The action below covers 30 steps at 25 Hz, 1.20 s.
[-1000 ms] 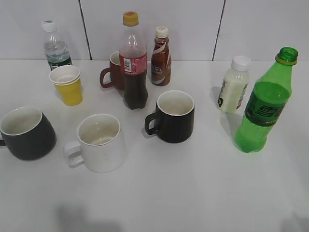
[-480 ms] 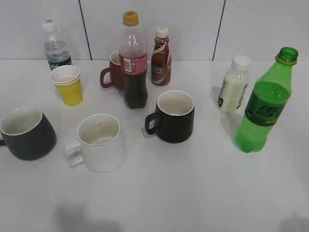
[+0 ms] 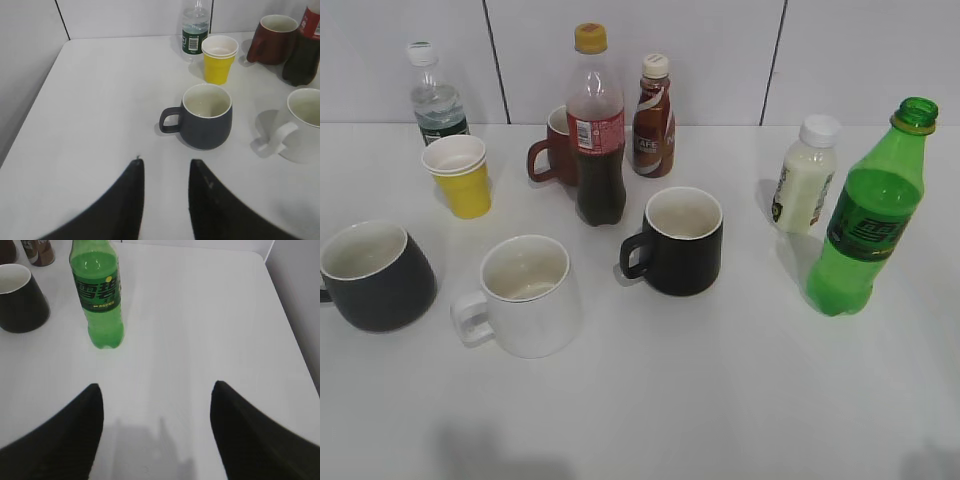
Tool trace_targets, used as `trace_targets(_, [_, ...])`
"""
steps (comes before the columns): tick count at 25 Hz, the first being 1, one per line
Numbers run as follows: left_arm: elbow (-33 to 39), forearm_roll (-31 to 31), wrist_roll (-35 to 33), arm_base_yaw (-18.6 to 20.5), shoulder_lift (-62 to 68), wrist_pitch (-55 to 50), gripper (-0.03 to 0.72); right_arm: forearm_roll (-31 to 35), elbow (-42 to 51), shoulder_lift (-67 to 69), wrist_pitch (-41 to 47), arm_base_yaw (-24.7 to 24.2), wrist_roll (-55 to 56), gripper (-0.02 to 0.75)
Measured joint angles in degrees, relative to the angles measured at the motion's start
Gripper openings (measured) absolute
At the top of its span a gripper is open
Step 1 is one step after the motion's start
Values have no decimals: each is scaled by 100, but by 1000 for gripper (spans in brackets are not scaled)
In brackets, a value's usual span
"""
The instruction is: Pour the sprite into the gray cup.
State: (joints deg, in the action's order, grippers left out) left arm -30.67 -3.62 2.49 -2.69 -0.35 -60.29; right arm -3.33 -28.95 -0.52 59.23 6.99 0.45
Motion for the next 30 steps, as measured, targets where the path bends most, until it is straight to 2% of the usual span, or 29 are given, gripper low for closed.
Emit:
trace_targets(4, [-63, 33, 0, 0, 85, 246, 238, 0, 0, 0, 0, 0, 0, 503])
trace_targets(9, [185, -485, 12, 0, 1105, 3970, 238, 0, 0, 0, 0, 0, 0, 503])
trace_targets(14, [1018, -525, 19, 187, 3364, 6362, 239, 0, 0, 0, 0, 0, 0, 503])
trace_targets(18, [1494, 250, 19, 640, 5282, 8513, 239, 0, 0, 0, 0, 0, 0, 502])
trace_targets(21, [1593, 401, 24, 909, 6180, 9101, 241, 0, 0, 0, 0, 0, 0, 502])
trace_targets(25, [1758, -302, 32, 942, 7097, 9378, 242, 0, 0, 0, 0, 0, 0, 502])
trace_targets(30, [1951, -520, 39, 942, 7981, 9659, 279, 0, 0, 0, 0, 0, 0, 502])
